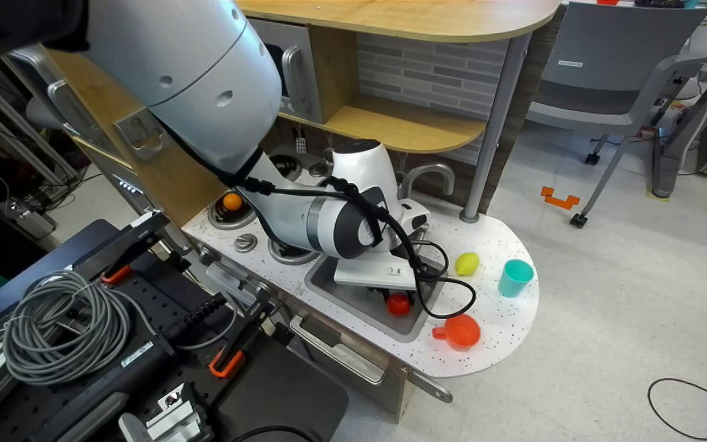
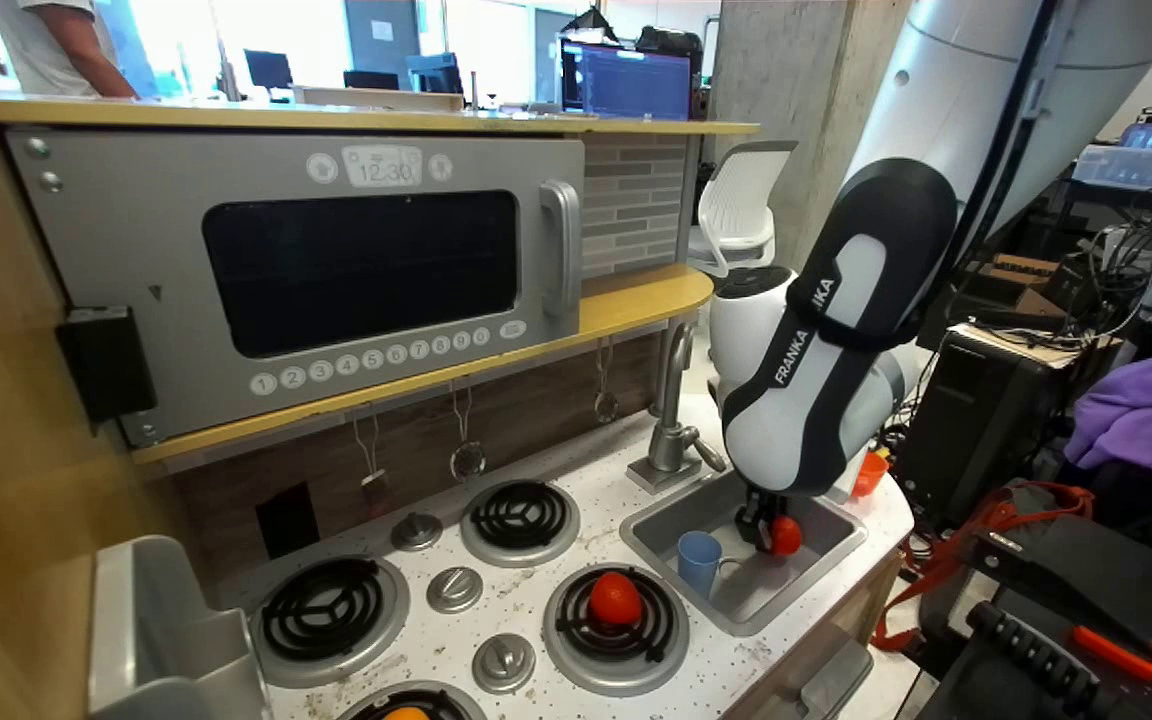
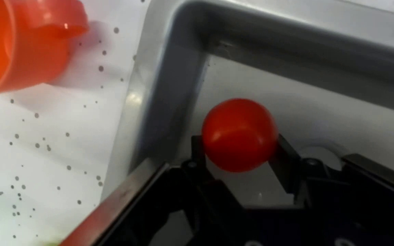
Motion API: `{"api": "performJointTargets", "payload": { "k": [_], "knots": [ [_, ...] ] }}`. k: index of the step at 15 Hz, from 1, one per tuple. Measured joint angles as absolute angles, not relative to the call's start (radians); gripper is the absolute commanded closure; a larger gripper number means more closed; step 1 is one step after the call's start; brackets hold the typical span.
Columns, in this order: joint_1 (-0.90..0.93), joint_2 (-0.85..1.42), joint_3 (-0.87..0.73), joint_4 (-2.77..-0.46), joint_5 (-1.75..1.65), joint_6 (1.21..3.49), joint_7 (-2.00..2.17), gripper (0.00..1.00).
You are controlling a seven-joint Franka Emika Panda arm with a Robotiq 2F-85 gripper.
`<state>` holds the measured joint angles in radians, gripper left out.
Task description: Put the right red object inside the sink
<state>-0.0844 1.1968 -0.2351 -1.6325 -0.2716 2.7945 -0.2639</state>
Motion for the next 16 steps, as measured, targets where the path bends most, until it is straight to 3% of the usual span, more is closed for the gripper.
{"api": "performJointTargets", "payload": {
  "k": [9,10,12,14,16],
  "knots": [
    [-0.035,1.229,-0.24,-1.609,-0.272,2.797,-0.236,0.75],
    [-0.036,1.229,-0.242,-1.609,-0.272,2.797,-0.234,0.25],
    [-0.036,1.229,-0.244,-1.609,-0.272,2.797,-0.231,0.19],
    [-0.038,1.228,-0.244,-1.608,-0.272,2.797,-0.229,0.04],
    [-0.041,1.226,-0.244,-1.607,-0.272,2.797,-0.229,0.0]
  ]
}}
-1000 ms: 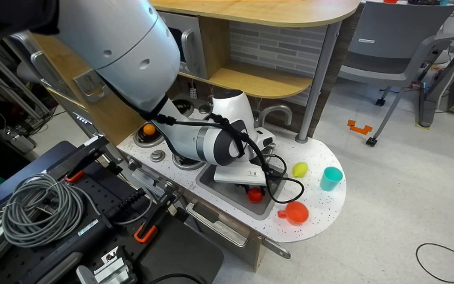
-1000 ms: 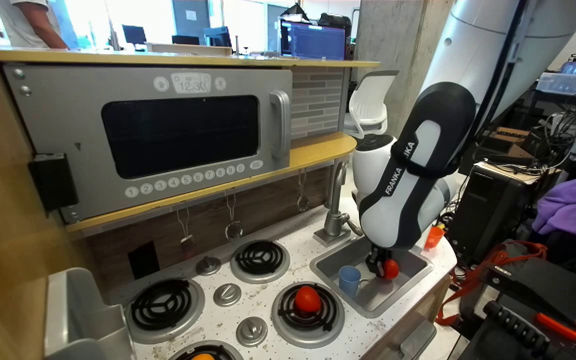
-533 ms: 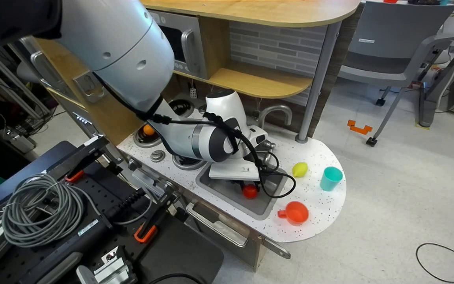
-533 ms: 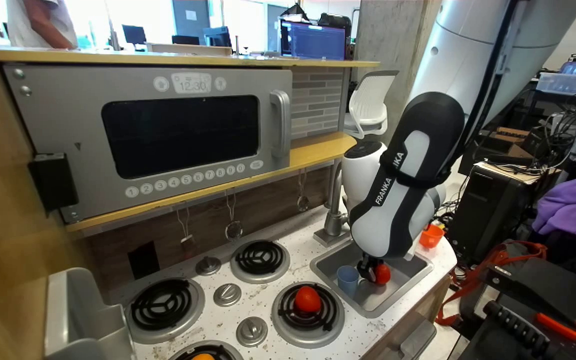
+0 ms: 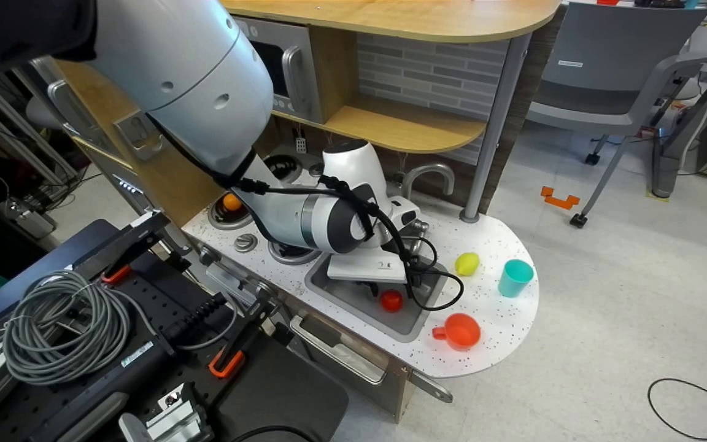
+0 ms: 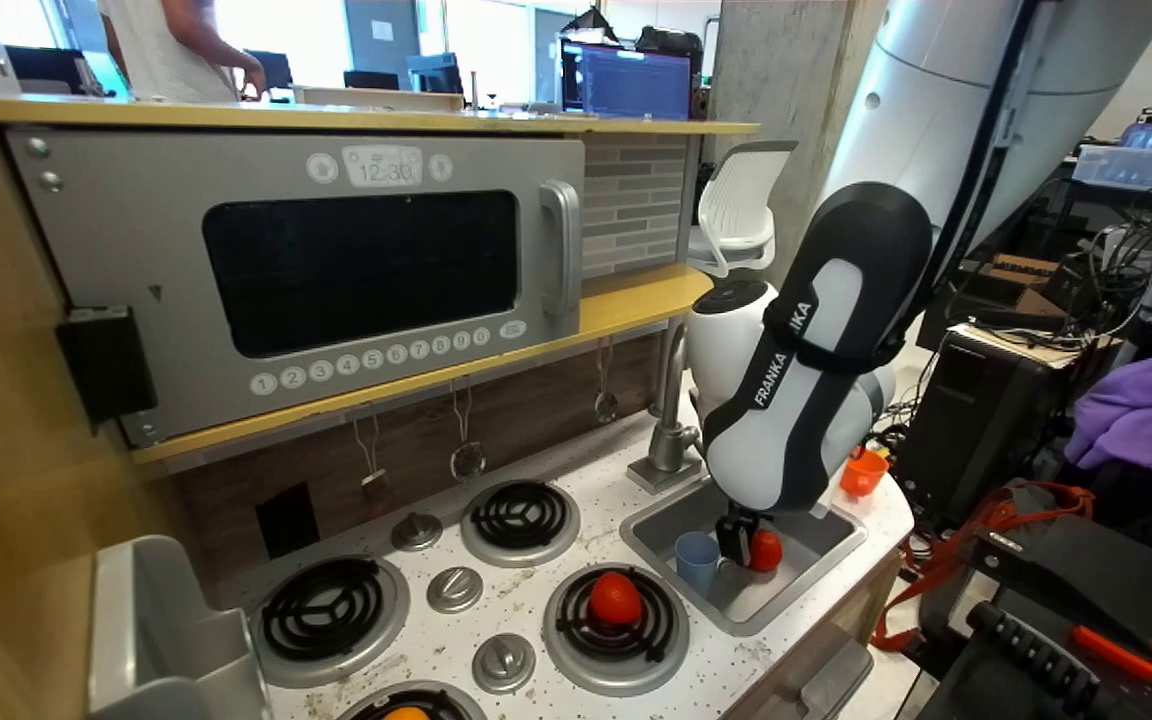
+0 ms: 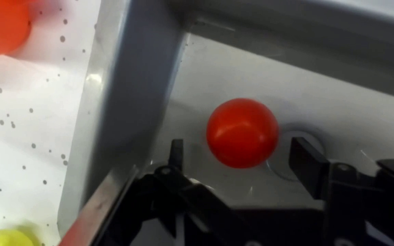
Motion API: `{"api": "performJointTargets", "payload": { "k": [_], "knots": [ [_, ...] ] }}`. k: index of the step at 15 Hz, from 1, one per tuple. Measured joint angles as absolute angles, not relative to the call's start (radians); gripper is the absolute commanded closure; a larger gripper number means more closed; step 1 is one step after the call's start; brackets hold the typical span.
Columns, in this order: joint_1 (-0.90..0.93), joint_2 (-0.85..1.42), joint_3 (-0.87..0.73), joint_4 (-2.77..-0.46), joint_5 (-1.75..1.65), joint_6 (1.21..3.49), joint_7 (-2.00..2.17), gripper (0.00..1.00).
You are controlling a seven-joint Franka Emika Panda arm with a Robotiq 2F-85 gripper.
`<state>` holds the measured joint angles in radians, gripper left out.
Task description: Put the right red object inside the sink
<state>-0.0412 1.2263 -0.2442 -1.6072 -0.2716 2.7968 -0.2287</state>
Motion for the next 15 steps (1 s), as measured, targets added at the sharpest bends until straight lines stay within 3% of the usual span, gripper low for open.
{"api": "performJointTargets", "payload": {
  "k": [7,15],
  "knots": [
    [-0.056,1.092,-0.226,-1.682,-0.271,2.797,-0.23,0.0],
    [-0.178,0.727,-0.119,-2.025,-0.228,2.721,-0.267,0.0]
  ]
}}
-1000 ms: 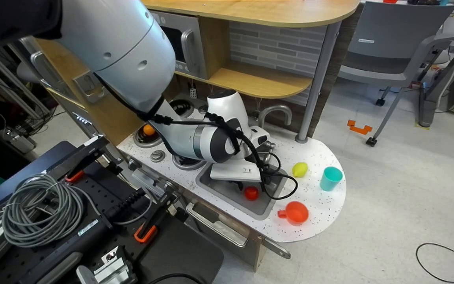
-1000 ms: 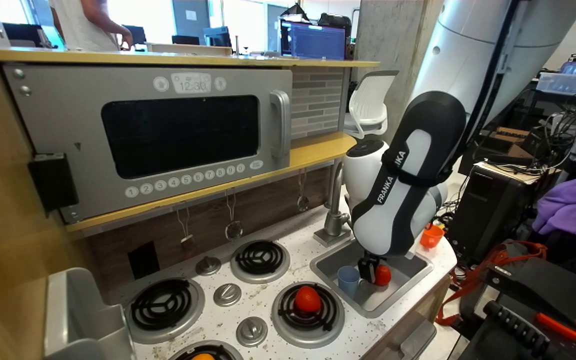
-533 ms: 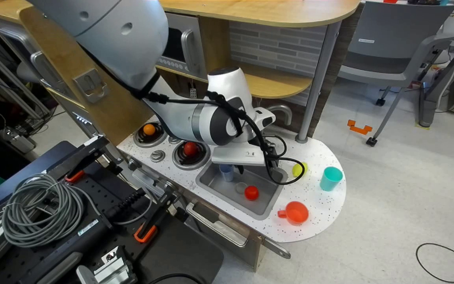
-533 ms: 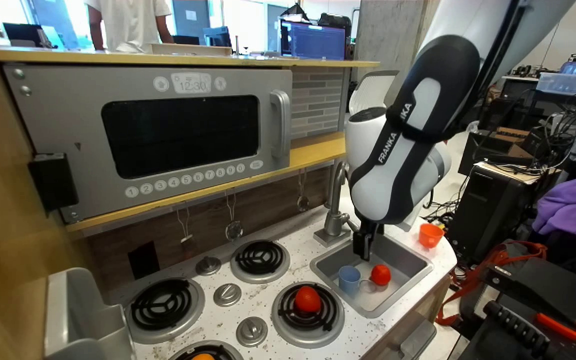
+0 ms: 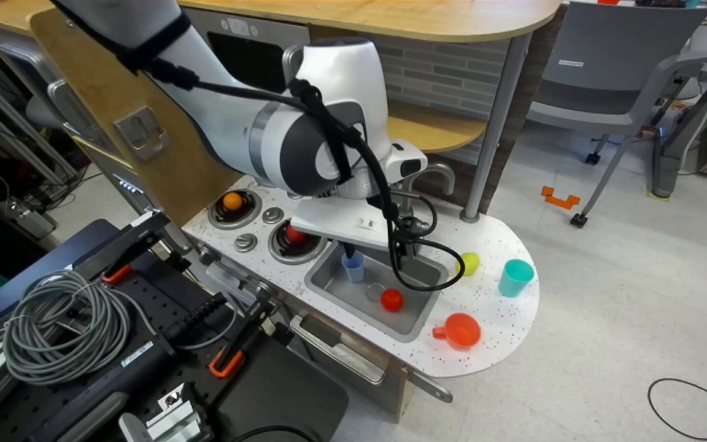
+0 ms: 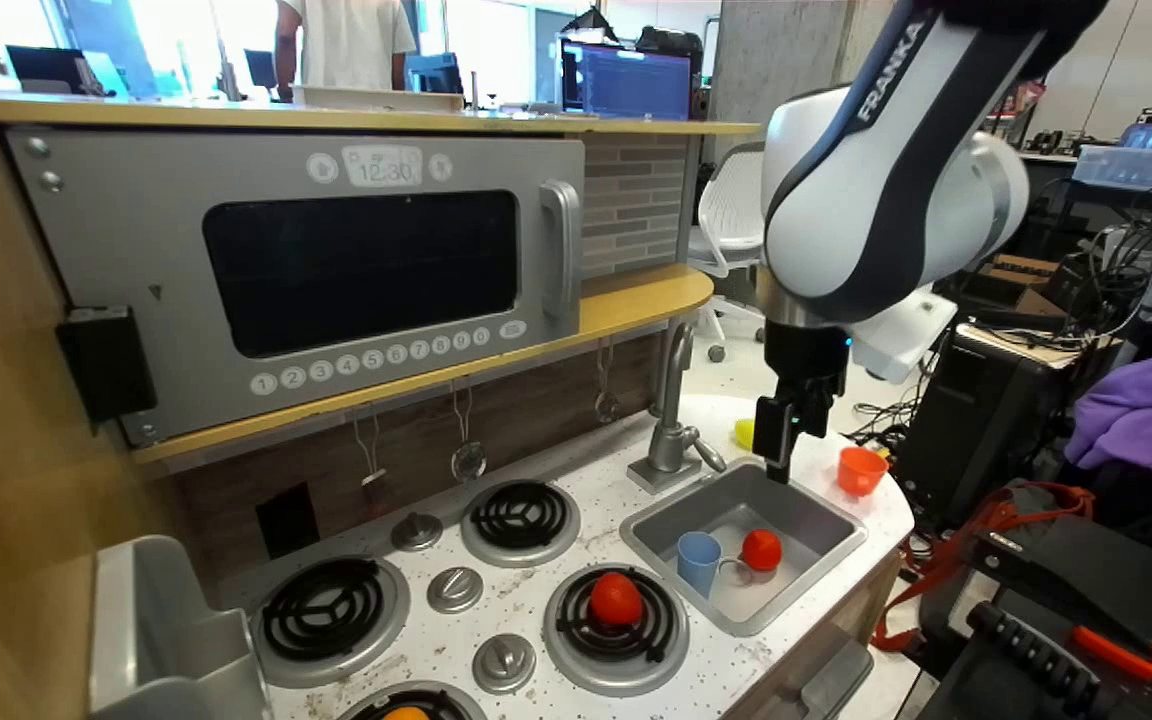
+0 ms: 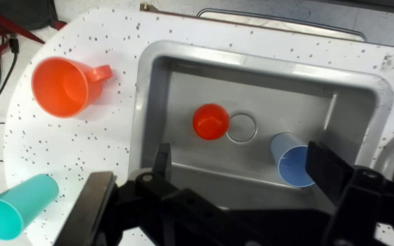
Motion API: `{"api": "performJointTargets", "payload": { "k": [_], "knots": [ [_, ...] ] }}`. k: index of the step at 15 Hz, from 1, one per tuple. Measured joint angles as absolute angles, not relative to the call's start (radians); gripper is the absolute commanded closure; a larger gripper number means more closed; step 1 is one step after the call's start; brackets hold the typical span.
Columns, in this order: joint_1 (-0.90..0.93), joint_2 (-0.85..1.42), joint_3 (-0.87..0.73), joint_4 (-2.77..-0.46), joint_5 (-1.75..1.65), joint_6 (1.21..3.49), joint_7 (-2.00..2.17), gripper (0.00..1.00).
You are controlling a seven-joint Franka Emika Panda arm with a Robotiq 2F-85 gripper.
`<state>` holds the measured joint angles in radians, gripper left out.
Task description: Put the right red object inside the sink
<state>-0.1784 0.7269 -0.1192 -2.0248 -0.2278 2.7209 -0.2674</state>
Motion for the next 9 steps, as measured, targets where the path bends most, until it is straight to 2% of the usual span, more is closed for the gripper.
{"api": "performJointTargets", "payload": {
  "k": [9],
  "knots": [
    [-0.346,0.305,-0.084,-2.332,-0.054,2.686,-0.324,0.0]
  ]
}}
